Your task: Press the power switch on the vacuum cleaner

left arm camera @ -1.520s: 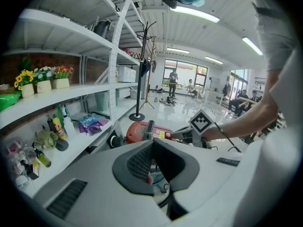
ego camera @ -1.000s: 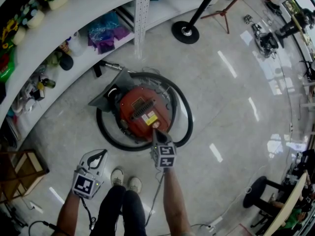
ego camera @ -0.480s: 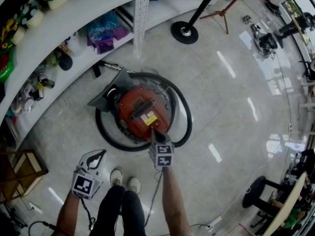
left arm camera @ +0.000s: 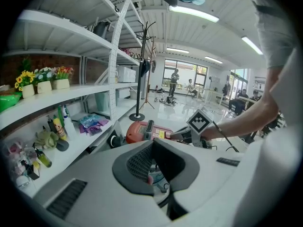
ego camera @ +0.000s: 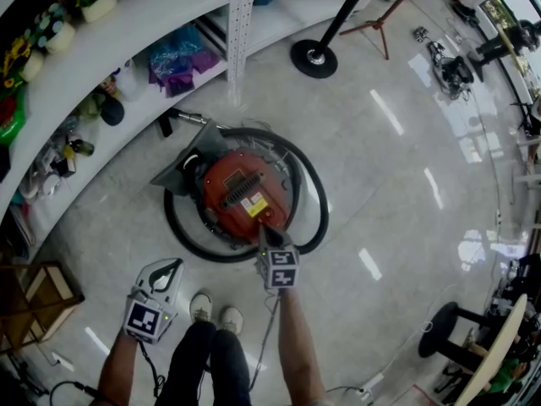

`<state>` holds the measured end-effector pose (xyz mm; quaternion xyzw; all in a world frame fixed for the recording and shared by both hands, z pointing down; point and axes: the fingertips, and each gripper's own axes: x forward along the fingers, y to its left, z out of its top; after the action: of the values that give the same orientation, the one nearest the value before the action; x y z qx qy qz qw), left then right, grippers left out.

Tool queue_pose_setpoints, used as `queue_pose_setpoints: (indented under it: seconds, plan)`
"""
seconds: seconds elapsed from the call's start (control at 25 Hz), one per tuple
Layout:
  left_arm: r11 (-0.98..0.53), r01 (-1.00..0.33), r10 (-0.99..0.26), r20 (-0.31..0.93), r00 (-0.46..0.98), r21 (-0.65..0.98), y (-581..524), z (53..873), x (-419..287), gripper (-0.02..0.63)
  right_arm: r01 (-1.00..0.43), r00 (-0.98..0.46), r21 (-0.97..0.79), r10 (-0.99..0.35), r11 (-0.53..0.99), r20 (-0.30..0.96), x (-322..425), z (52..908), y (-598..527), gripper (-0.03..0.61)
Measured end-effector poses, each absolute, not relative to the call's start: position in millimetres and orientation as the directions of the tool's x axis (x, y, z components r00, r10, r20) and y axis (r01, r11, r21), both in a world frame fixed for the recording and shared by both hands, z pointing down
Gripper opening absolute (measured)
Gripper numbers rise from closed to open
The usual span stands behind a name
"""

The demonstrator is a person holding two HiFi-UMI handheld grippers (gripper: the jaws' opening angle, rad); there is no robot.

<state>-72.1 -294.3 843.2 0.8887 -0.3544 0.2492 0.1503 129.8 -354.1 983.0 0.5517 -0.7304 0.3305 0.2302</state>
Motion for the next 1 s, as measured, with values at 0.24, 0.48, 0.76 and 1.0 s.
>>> queue_pose_setpoints:
  seconds: [0.24,0.48,0.76,1.0]
  plan:
    - [-0.707,-0.703,-0.561,0.540,0.627,0.081,-294.3,836.3,-69.3,0.008,-0.955,-0.292,-0.242,-0.676,0.170,0.677,133.0,967.0,-346.1,0.014]
    - [-0.724,-0.687,-0.557,0.528,0.640,0.068,-291.5,820.8,-61.0,0.008,-0.954,-0.287,-0.258,-0.705,0.151,0.649,137.6,935.3,-338.0,0.014]
    - [-0.732,-0.679,-0.563,0.505,0.655,0.065,-291.2,797.1,-50.8,0.008,-0.956,-0.276,-0.256,-0.750,0.146,0.601,142.5,884.7,-325.5,0.014]
    - [-0.737,-0.674,-0.567,0.489,0.662,0.057,-287.3,776.3,-45.4,0.008,-0.955,-0.269,-0.260,-0.781,0.141,0.564,142.0,842.3,-310.7,0.014]
